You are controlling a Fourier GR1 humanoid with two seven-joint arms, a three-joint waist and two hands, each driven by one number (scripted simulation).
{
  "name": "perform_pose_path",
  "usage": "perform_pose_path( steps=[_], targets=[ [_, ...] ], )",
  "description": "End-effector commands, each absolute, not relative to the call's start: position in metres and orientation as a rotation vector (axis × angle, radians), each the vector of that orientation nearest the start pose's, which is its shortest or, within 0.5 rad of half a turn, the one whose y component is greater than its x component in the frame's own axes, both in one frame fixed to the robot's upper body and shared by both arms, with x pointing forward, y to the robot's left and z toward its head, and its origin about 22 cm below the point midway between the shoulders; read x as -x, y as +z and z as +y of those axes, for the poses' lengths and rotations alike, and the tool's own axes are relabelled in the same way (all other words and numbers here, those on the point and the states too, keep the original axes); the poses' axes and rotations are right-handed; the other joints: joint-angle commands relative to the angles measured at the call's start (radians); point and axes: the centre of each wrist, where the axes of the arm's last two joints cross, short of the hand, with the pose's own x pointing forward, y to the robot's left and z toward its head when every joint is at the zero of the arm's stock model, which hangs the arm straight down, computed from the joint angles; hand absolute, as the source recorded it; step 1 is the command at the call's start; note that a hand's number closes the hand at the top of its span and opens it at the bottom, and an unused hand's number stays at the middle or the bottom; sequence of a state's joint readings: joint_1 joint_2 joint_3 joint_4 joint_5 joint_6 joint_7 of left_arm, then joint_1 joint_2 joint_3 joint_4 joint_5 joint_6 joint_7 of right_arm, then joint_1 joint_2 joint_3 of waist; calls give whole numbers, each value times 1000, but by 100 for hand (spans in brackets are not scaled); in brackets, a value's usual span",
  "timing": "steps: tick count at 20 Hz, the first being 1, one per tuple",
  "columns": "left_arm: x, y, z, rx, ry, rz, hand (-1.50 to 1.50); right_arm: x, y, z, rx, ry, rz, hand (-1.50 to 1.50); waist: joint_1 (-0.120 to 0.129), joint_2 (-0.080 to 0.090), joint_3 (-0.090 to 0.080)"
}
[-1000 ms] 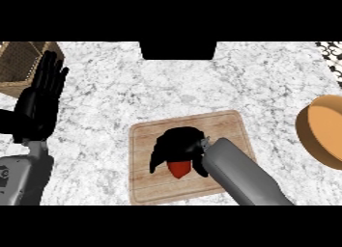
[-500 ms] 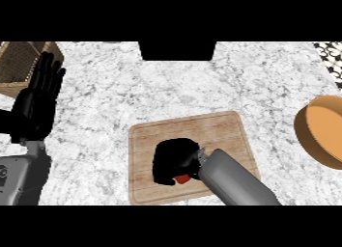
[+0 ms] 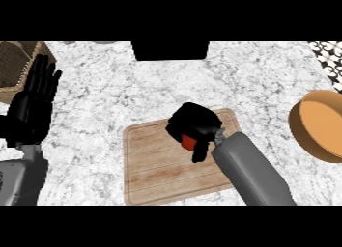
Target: Pick the bell pepper from the cutting board and place it in the pot
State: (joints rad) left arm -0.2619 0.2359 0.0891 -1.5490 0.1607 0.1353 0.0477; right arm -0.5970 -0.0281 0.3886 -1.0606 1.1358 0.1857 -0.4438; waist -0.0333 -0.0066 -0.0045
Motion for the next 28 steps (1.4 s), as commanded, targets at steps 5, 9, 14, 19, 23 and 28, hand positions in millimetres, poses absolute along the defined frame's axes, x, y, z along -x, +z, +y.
perform_pose_path(
  steps=[5,9,14,19,23,28],
  targets=[
    [-297,80,285,-179,81,-1751,0,-384,70,-133,922,1060,-1415,150,-29,-5,0],
    [-296,78,281,-156,63,-1754,0,-401,113,-140,1251,728,-1261,150,-2,-7,-5],
    [-303,87,271,-111,48,-1773,0,-412,168,-122,1572,324,-1140,150,38,5,-2],
    [-300,77,271,-111,25,-1754,0,-414,222,-102,1853,59,-981,150,42,2,1],
    [-306,82,274,-110,63,-1756,0,-411,226,-104,1903,-18,-876,150,31,4,3],
    [-292,72,273,-140,50,-1756,0,-397,223,-156,1860,7,-779,150,14,-3,5]
  ],
)
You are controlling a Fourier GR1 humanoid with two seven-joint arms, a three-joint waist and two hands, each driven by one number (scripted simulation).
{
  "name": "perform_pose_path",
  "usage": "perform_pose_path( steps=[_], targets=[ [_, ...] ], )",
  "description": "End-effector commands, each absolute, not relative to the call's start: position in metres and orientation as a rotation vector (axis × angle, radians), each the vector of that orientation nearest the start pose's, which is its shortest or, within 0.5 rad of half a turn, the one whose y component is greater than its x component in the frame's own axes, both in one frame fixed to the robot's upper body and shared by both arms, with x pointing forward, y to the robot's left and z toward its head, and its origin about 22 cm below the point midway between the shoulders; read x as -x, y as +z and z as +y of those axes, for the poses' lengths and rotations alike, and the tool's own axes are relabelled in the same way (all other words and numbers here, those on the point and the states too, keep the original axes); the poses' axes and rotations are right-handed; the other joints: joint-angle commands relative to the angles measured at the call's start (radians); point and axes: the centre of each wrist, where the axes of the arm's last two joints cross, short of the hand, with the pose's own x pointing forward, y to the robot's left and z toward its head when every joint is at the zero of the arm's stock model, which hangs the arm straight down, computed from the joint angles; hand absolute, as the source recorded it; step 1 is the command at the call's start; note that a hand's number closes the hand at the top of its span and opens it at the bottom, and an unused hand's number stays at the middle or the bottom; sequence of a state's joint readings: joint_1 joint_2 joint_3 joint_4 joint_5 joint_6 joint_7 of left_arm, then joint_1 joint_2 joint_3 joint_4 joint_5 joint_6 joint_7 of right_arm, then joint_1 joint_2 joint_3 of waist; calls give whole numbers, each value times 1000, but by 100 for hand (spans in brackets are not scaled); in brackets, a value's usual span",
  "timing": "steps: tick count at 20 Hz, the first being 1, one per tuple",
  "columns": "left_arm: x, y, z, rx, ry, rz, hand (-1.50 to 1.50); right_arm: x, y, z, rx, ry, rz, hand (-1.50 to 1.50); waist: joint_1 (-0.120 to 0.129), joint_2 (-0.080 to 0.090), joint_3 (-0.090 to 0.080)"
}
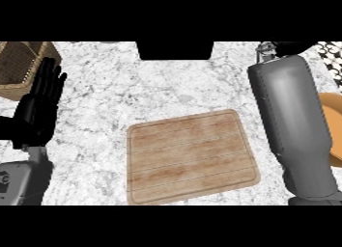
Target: Pick the bell pepper from the cutting board and place it in the pot
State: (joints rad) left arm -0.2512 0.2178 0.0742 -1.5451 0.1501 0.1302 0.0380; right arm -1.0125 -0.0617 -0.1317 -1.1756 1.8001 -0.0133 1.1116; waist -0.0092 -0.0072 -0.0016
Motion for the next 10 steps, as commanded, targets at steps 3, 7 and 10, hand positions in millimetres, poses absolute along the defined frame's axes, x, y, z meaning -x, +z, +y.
perform_pose_path(
  steps=[3,7,10],
  targets=[
    [-295,66,264,-121,71,-1740,0,-381,219,-182,1847,36,-738,150,-18,-1,2],
    [-294,84,276,-123,55,-1750,0,-350,217,-214,1856,-30,-738,150,-6,0,2],
    [-291,81,275,-133,59,-1760,0,-321,200,-265,1880,-37,-760,150,-9,1,2]
  ],
)
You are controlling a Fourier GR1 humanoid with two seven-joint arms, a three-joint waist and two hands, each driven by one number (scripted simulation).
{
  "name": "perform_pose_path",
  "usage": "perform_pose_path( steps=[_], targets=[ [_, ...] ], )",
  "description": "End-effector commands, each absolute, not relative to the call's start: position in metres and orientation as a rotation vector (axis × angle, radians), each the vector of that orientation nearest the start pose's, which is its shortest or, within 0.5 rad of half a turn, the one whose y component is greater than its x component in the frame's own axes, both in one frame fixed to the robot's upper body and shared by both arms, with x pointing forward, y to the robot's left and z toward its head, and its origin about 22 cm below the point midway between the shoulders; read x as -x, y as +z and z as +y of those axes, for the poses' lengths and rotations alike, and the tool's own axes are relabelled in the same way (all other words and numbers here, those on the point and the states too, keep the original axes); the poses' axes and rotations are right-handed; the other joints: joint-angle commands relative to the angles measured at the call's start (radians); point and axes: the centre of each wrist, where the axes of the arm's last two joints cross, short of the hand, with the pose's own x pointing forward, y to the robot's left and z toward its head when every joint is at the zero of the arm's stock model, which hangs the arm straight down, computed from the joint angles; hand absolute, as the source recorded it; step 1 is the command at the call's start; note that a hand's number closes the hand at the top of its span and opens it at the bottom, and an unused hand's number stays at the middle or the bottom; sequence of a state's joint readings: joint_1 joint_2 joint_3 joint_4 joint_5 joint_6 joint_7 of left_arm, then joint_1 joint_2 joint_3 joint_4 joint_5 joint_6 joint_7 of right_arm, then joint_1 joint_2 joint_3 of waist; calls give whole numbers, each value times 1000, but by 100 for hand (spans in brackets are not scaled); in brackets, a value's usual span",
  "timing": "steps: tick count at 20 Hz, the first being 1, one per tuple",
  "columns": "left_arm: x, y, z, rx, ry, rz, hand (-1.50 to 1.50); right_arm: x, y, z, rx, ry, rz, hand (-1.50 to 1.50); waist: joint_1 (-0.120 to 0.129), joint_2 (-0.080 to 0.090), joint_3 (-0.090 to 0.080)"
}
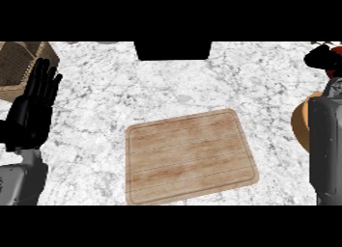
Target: Pick the bell pepper from the cutting board and place it in the pot
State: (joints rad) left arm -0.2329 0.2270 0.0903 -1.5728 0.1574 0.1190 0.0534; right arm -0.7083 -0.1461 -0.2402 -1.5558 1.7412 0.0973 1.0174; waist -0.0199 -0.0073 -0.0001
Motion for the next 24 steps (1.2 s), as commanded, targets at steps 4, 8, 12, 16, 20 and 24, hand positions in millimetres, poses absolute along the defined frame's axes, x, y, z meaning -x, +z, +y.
perform_pose_path(
  steps=[4,8,12,16,20,24],
  targets=[
    [-291,70,274,-127,68,-1759,0,-285,200,-306,1849,-20,-774,150,2,4,0],
    [-313,96,276,-108,40,-1743,0,-304,154,-301,1833,0,-727,150,18,9,0],
    [-308,79,253,-119,40,-1760,0,-297,158,-355,1830,-44,-713,150,18,9,0],
    [-309,79,266,-107,45,-1763,0,-293,142,-372,1716,32,-629,150,18,9,0],
    [-306,72,269,-103,58,-1778,0,-289,111,-389,1478,-178,-704,-150,17,12,2],
    [-303,75,280,-90,55,-1767,0,-296,110,-402,1415,-77,-790,-150,23,9,1]
  ],
)
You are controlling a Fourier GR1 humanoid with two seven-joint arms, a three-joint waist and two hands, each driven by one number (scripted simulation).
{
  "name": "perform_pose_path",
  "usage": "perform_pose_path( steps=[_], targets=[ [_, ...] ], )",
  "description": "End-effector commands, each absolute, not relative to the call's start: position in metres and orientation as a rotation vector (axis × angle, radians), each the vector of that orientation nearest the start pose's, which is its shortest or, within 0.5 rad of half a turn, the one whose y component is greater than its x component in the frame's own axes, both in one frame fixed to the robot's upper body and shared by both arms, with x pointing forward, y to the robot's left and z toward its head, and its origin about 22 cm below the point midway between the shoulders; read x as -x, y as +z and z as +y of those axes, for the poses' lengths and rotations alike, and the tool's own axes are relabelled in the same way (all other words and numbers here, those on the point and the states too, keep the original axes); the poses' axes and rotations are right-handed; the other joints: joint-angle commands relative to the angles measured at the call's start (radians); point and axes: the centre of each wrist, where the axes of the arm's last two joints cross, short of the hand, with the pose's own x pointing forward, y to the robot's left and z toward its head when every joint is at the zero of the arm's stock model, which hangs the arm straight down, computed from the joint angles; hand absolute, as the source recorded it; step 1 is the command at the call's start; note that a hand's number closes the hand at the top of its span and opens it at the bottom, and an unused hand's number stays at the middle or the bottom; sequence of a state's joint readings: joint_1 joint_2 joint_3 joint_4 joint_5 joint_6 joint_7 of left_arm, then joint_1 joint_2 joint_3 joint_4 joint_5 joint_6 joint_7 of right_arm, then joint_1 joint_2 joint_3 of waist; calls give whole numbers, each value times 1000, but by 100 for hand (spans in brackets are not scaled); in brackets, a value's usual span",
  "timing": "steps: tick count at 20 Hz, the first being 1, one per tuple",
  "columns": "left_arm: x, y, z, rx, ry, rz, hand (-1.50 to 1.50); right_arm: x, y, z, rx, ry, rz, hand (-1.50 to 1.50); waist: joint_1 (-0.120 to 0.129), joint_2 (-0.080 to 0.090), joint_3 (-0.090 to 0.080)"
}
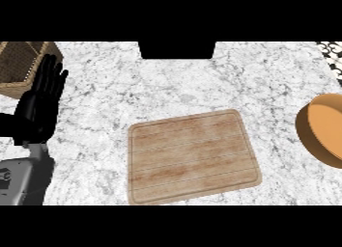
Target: Pick the bell pepper from the cutting board and place it in the pot
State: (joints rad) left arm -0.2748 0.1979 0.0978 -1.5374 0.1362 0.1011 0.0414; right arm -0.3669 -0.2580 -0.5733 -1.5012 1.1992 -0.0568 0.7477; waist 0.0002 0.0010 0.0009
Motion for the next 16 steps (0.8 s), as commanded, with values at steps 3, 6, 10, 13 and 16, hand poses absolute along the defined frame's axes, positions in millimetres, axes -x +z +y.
perform_pose_path(
  steps=[3,6,10,13,16],
  targets=[
    [-296,84,280,-101,48,-1755,0,-296,103,-384,1422,-63,-889,-150,4,-1,0],
    [-304,82,277,-109,36,-1777,0,-295,114,-390,1457,-127,-1043,-150,1,-1,0],
    [-303,73,266,-113,56,-1750,0,-306,126,-380,1433,-332,-1138,-150,4,1,0],
    [-306,78,266,-119,55,-1757,0,-280,132,-393,1389,-498,-1160,-150,-10,-2,0],
    [-300,79,283,-122,41,-1760,0,-261,131,-393,1377,-593,-1226,-150,-8,-3,-1]
  ],
)
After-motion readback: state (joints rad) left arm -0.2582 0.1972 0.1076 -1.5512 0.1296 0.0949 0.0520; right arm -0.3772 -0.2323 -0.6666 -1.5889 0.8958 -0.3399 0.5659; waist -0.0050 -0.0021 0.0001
